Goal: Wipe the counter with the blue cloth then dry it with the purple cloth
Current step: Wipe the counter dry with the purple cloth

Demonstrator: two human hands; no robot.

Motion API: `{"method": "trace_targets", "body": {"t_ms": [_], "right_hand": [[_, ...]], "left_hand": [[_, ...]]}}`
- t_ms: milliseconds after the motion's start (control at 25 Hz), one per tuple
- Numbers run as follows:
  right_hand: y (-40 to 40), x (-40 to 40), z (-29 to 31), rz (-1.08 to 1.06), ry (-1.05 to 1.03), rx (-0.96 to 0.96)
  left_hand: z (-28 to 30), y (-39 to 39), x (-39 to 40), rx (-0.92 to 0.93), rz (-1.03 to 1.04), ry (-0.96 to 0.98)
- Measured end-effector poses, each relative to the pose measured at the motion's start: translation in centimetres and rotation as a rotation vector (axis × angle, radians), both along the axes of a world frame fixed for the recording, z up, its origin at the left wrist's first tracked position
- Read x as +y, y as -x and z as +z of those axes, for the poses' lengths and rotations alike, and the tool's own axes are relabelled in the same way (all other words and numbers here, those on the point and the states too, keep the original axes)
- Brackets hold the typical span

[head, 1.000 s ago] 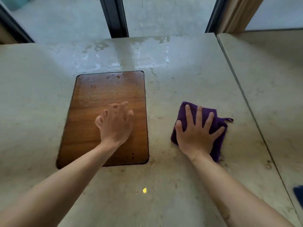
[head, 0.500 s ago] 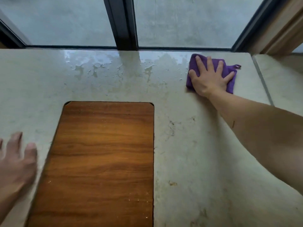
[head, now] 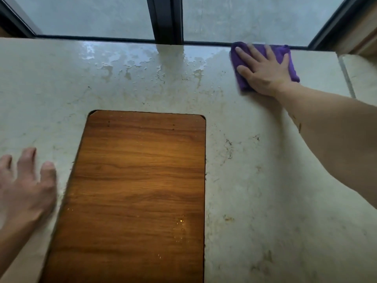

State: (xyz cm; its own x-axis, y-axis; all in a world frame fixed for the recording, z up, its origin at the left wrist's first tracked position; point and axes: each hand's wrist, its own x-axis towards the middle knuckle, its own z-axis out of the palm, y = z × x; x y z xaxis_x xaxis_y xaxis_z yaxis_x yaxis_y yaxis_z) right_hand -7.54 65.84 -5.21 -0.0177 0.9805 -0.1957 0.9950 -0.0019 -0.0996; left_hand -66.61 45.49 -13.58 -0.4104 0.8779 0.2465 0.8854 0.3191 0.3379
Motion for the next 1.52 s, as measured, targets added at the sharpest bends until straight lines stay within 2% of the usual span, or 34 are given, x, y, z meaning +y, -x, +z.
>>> {"method": "trace_targets", "body": {"t_ms": [40,160,320,520,680,920,1080,1160,1280,1400,1520], "right_hand": [[0.7,-1.1,0.0,0.0,0.003,0.002],[3.0,-5.1,-0.2,0.014,-0.007,0.0],[5.7,-12.8,-0.2,-0.009,-0.021,0.001],[9.9,-23.3,-0.3,-0.072,-0.016,-0.029],[13.0,-32.2,-1.0,-0.119,-0.12,-0.052],[15.8,-44.4,-0.9,-0.283,-0.006,-0.073],[19.4,-53.9,-0.9,-0.466,-0.038,-0.03],[22.9,-58.2,-1.1,-0.559,-0.049,-0.043],[26.7,-60.8,-1.5,-0.641,-0.025,-0.07],[26.8,-60.2,-1.4,-0.644,0.02,-0.105],[26.2,-59.9,-1.4,-0.594,0.044,-0.13]], "left_hand": [[0.5,0.0,0.5,-0.028,0.021,0.066],[2.8,-2.1,0.5,0.066,0.037,0.196],[5.7,-5.3,-1.3,0.048,0.102,0.248],[6.3,-5.4,-1.6,0.05,0.085,0.313],[6.8,-5.2,-1.7,0.004,0.046,0.332],[6.7,-4.4,-1.8,-0.009,-0.013,0.341],[4.6,-2.6,-0.9,-0.028,-0.151,0.476],[4.7,-3.3,-0.7,-0.1,-0.091,0.413],[6.3,-4.5,-2.1,-0.098,-0.067,0.346],[6.7,-4.6,-2.6,-0.028,-0.231,0.265],[6.5,-4.7,-2.4,0.043,-0.372,0.304]]}}
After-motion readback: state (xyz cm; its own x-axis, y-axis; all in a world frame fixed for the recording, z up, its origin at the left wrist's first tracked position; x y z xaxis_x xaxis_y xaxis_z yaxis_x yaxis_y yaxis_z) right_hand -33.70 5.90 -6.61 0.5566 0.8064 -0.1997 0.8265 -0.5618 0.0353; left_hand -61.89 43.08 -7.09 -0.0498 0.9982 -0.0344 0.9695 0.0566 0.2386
